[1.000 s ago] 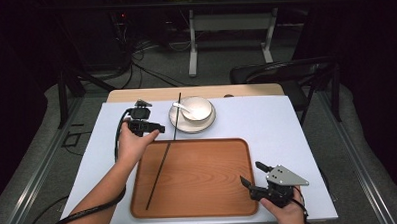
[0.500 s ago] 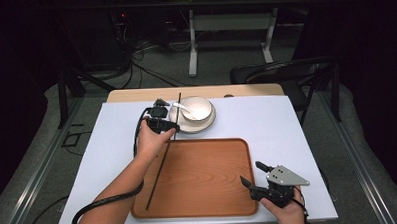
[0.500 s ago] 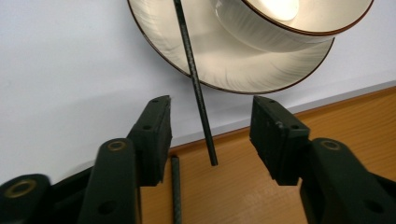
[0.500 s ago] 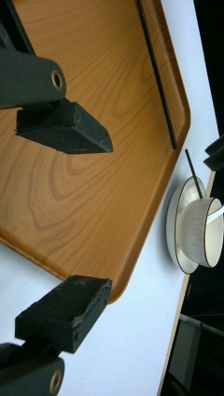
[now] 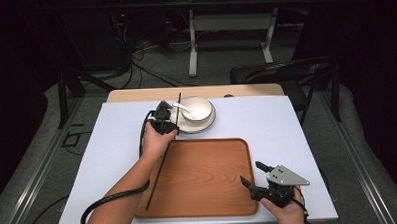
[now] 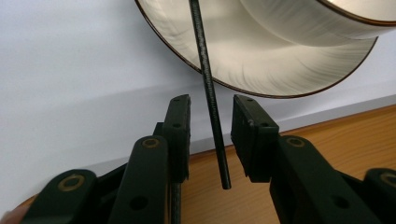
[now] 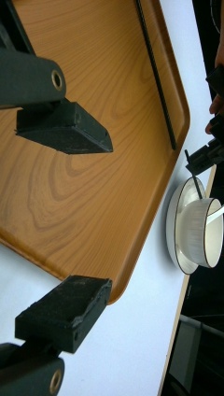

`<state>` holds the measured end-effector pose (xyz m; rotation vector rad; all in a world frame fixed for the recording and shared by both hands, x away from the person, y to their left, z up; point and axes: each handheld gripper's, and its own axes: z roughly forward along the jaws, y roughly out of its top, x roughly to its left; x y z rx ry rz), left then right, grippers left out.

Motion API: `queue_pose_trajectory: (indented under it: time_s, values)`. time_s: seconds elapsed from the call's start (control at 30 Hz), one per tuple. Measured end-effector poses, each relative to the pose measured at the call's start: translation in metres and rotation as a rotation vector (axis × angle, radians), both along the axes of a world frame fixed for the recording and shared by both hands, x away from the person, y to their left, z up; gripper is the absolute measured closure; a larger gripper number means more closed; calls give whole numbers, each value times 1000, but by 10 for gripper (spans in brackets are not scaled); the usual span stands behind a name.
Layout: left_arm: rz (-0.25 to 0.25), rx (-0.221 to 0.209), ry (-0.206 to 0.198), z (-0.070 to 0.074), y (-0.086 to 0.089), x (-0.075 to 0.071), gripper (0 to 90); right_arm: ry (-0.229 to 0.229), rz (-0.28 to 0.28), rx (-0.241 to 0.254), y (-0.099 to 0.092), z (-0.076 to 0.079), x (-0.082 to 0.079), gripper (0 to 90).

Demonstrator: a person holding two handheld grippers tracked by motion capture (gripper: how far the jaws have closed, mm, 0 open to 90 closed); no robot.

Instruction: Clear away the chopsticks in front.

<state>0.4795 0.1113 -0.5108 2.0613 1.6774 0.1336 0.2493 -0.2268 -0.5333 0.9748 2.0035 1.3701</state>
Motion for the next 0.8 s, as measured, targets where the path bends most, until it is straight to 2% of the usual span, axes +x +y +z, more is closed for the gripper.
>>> queue_pose_trajectory:
  time_s: [0.13,0.3,0.43,0.8]
  values:
    - [-2,-6,19,-3,0,2,728,0,1,0,0,0,0,283]
    - [23,-24,48,-6,2,6,775,2,1,2,0,0,0,283]
    - [42,-19,59,-7,4,7,835,2,3,1,0,0,0,283]
    - [71,-55,50,-4,17,8,865,5,5,3,0,0,2,282]
